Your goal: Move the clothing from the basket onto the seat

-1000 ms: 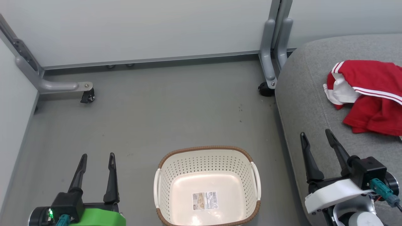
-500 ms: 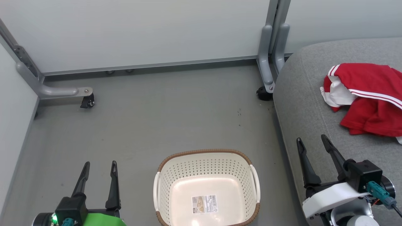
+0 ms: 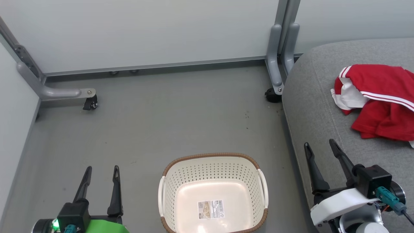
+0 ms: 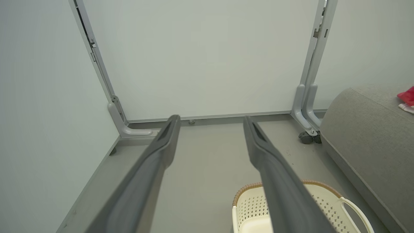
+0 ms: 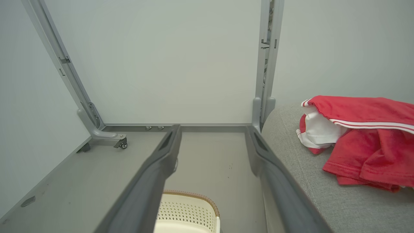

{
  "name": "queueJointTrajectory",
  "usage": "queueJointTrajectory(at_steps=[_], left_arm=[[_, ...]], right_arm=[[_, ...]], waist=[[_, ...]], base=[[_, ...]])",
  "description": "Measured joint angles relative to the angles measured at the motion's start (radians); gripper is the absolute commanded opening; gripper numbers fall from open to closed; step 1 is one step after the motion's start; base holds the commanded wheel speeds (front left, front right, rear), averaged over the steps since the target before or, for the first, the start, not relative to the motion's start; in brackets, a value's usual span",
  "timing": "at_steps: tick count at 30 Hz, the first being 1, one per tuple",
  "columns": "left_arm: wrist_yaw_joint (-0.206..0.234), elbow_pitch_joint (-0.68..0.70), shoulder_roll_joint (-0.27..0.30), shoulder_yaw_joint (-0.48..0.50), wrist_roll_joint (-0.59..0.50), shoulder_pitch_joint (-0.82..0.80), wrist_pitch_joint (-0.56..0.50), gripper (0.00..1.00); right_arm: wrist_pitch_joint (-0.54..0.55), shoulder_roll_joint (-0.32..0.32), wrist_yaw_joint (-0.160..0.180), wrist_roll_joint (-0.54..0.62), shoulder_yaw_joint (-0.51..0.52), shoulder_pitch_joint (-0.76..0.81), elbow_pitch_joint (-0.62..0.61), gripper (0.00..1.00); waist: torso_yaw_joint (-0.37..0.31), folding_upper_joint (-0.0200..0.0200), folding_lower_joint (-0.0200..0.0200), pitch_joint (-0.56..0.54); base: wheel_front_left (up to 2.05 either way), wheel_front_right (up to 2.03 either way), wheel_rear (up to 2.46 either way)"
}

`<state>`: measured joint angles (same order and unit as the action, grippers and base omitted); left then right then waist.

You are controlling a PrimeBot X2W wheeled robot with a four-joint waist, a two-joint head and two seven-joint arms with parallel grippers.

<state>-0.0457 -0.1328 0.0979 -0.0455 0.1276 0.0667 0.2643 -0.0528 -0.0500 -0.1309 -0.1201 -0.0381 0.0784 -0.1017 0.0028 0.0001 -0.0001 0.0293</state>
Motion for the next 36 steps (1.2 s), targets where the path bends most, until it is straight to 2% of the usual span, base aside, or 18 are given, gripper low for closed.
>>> queueJointTrajectory(at_steps=[4,22,36], left_arm=[[0.001,-0.033,-0.006,-0.001,0.011,0.004,-0.009,0.00],[-0.017,-0.051,-0.016,0.035,0.352,-0.017,-0.094,0.00],[-0.030,-0.063,-0.021,0.057,0.572,-0.042,-0.150,0.00]], right_arm=[[0.000,0.004,0.000,-0.014,-0.005,0.005,0.028,0.00],[0.016,-0.017,0.000,-0.382,0.001,-0.021,0.103,0.00],[0.028,-0.026,0.000,-0.613,0.014,-0.046,0.150,0.00]], waist=[[0.000,0.0000,0.0000,0.000],[0.000,0.0000,0.0000,-0.004],[-0.001,0.0000,0.0000,-0.007]], base=[[0.00,0.00,0.00],[0.00,0.00,0.00],[0.00,0.00,0.00]])
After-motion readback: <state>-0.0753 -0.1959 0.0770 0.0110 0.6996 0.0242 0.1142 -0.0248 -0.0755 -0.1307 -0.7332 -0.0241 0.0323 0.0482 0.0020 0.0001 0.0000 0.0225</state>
